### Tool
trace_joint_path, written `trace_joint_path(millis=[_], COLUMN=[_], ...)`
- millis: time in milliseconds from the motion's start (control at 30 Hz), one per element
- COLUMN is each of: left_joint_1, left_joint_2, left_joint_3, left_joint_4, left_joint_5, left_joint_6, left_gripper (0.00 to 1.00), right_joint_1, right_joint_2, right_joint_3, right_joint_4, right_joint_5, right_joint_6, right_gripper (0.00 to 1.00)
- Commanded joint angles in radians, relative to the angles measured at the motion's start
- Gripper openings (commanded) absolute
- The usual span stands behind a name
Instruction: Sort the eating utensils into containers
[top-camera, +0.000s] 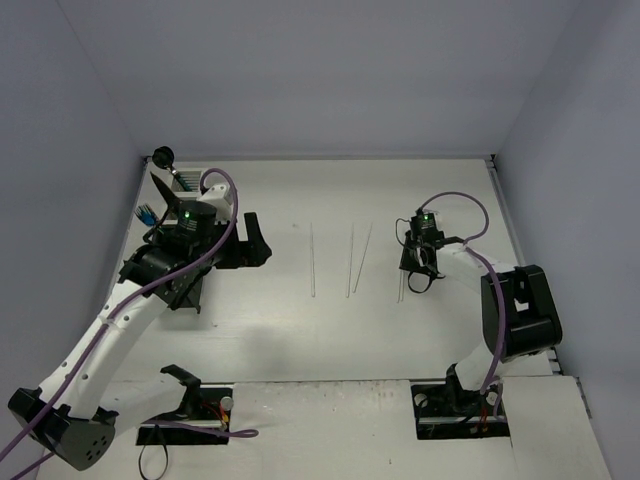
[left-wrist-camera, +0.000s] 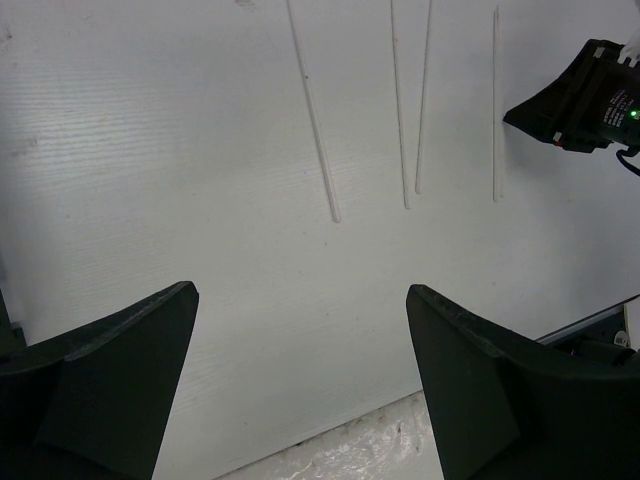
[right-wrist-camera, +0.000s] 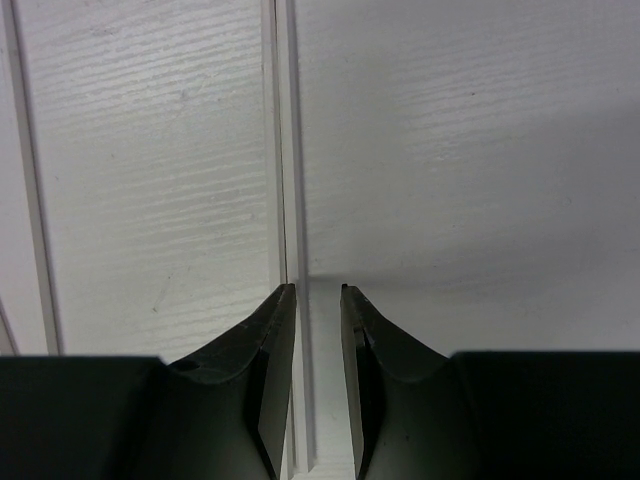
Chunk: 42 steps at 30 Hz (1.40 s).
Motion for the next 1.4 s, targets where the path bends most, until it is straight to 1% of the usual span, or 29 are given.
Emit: trace_joint_path(millis=[0,200,567,867,933,1033,1100,1200,1267,1367], left_joint_1=[-0.009,-0.01,-0.01,-0.01,-0.01,-0.01,-0.01,-0.012,-0.018,-0.035], left_joint_2=[0.006,0.011,0.028,0.031,0.032,0.029,0.027,0.022,0.023,0.026], left_joint_3=[0.034,0.031,0.031,0.031,0.032,0.034,0.038,0.04,0.045,0.053], left_joint_4=[0.057,0.062,0.067,0.068,0.068,0.067,0.067,0.072,0.076,0.097], left_joint_5=[-0.012,-0.007,-0.001,-0.002,-0.002,0.003,0.007,0.018,0.025,0.048], left_joint_6=[-0.016,-0.016,-0.018,-0.02,-0.021,-0.023,-0.023,-0.03,-0.035,-0.05], left_gripper=[0.83,0.83,0.83,0.83,0.83,0.83,0.83,0.83,0.83,0.83], right_joint_1=[-0.004,-0.005,0.0,0.02,0.021,0.019,0.015,0.009,0.009,0.011], right_joint_2=[0.028,0.055,0.122,0.126,0.131,0.146,0.162,0.17,0.161,0.101], right_joint_3=[0.02,0.01,0.041,0.087,0.099,0.1,0.096,0.088,0.09,0.101], right_joint_4=[0.014,0.014,0.012,0.006,0.007,0.004,-0.021,-0.02,-0.023,-0.02], right_joint_5=[0.028,0.046,0.04,0.064,0.062,0.062,0.06,0.059,0.066,0.069], right_joint_6=[-0.008,-0.002,0.025,0.024,0.027,0.035,0.036,0.03,0.02,-0.014], right_gripper=[0.22,0.22,0.22,0.29,0.29,0.24,0.18,0.06,0.0,0.0])
